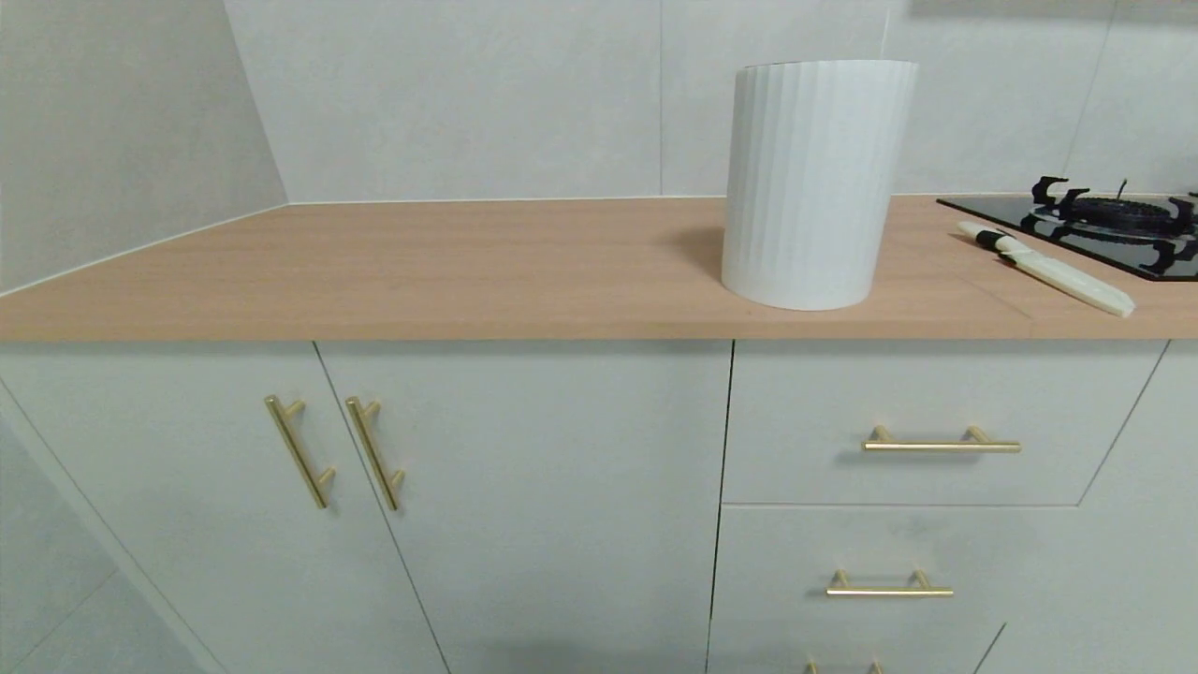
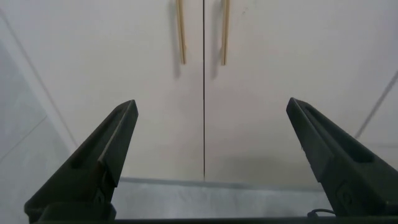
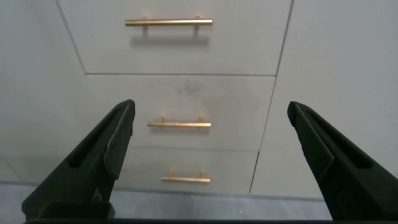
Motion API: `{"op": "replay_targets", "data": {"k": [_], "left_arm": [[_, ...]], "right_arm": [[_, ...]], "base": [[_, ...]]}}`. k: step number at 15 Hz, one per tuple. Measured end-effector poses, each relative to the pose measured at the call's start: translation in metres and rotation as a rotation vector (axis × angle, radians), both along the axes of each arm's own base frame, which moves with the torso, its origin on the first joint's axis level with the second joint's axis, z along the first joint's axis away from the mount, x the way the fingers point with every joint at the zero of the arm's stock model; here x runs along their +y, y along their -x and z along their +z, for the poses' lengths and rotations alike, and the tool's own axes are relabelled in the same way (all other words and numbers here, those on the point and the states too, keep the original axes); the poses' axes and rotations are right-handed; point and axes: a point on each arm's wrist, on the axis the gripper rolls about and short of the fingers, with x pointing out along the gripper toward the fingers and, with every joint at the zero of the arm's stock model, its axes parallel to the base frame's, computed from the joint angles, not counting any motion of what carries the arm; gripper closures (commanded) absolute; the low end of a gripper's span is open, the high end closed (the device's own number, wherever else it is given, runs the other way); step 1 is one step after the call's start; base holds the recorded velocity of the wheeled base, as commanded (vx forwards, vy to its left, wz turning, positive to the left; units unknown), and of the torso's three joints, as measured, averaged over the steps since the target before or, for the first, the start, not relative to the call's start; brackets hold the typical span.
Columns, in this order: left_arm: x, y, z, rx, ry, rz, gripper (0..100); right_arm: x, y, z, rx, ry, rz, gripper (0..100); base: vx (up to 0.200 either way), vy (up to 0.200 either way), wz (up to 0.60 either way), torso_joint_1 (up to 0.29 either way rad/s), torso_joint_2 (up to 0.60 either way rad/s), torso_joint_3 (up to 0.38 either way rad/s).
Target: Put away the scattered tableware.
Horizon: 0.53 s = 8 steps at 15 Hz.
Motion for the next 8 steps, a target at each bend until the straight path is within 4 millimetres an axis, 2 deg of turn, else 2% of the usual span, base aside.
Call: {"op": "replay_targets", "data": {"k": [3, 5, 8], "left_arm": [[0.0000, 0.0000, 0.0000, 0.000, 0.000, 0.000, 0], [0.0000, 0.0000, 0.0000, 0.000, 0.000, 0.000, 0], [0.0000, 0.0000, 0.0000, 0.000, 0.001, -0.001, 0]], "right_arm": [[0.0000, 0.0000, 0.0000, 0.000, 0.001, 0.000, 0], [0.0000, 0.0000, 0.0000, 0.000, 0.002, 0.000, 0], [0.0000, 0.0000, 0.0000, 0.000, 0.002, 0.000, 0]], "base": [[0.000, 0.000, 0.00, 0.000, 0.00, 0.000], [0.000, 0.000, -0.60, 0.002, 0.00, 0.007], [0.000, 0.000, 0.00, 0.000, 0.00, 0.000]]}}
